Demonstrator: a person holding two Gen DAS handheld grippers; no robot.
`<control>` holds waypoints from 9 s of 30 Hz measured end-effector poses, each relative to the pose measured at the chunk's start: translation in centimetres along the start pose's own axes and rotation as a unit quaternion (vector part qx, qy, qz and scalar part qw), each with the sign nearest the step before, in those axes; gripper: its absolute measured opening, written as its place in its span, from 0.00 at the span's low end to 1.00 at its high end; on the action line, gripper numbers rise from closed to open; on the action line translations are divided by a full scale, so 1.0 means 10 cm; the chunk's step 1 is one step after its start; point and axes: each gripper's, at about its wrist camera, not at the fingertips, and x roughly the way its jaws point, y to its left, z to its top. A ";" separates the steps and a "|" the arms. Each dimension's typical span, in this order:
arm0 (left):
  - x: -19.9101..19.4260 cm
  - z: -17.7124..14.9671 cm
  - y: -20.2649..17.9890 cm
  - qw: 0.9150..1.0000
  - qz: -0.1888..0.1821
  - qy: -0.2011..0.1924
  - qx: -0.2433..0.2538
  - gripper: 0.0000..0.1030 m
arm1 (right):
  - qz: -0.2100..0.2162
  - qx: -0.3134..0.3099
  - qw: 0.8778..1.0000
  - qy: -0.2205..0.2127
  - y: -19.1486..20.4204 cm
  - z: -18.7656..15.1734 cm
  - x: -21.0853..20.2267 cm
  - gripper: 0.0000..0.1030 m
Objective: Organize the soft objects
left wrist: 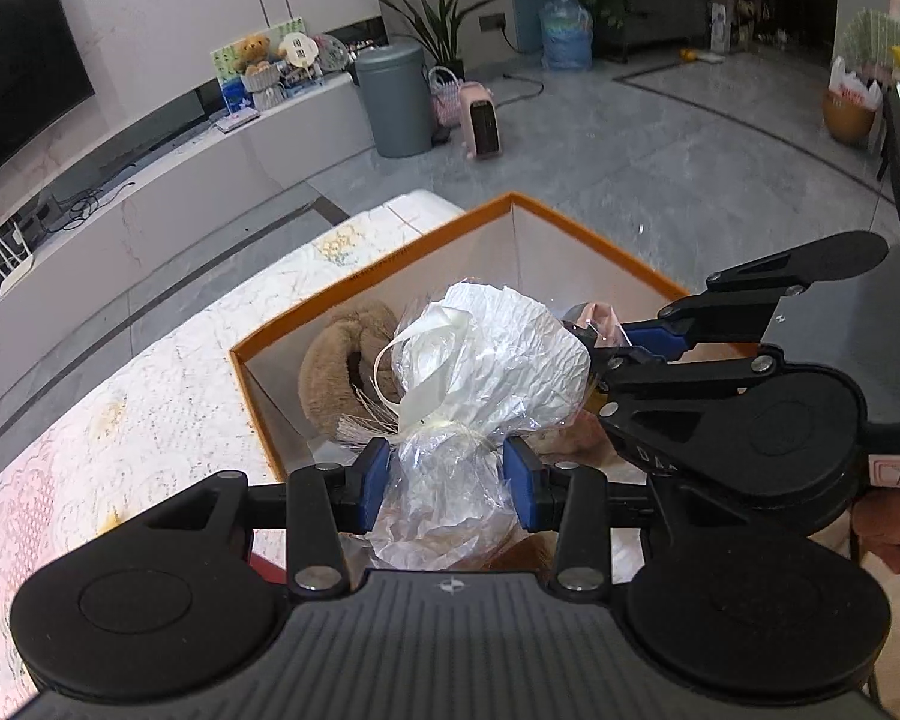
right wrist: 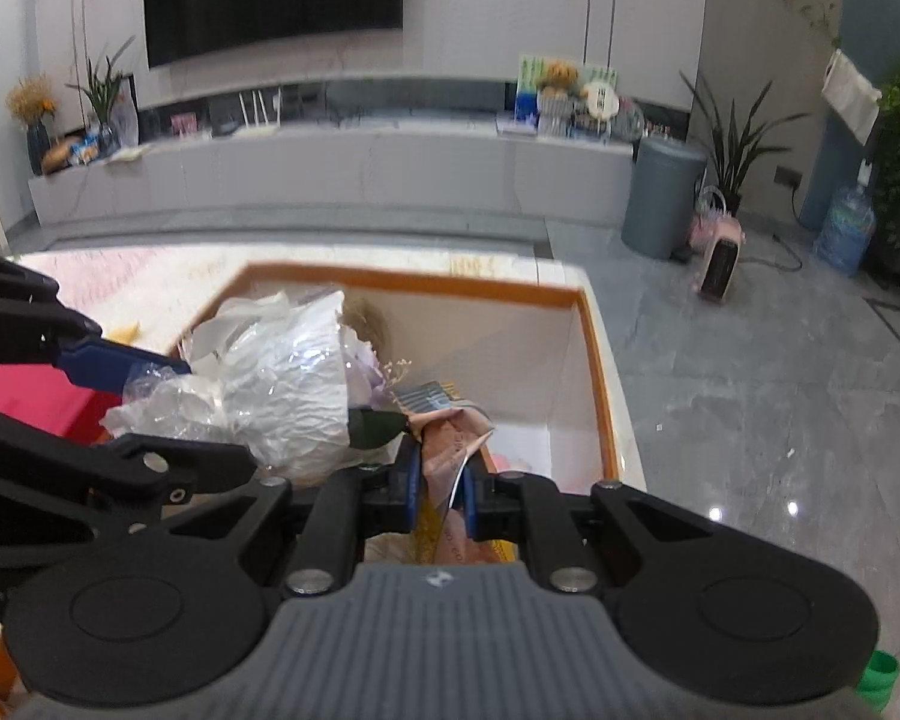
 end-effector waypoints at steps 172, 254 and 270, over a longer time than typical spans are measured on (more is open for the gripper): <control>0.04 -1.99 3.40 0.985 0.019 -0.007 -0.169 0.52 | 0.115 -0.087 0.955 0.259 3.65 1.09 2.40 0.64; 0.03 -0.23 -0.42 0.986 -0.151 0.056 0.050 0.52 | 0.094 0.166 0.964 0.185 -0.27 -0.50 -0.31 0.09; -0.22 -0.24 -0.37 0.987 -0.154 0.040 0.036 0.73 | 0.108 0.157 0.973 0.129 -0.27 -0.42 -0.63 0.39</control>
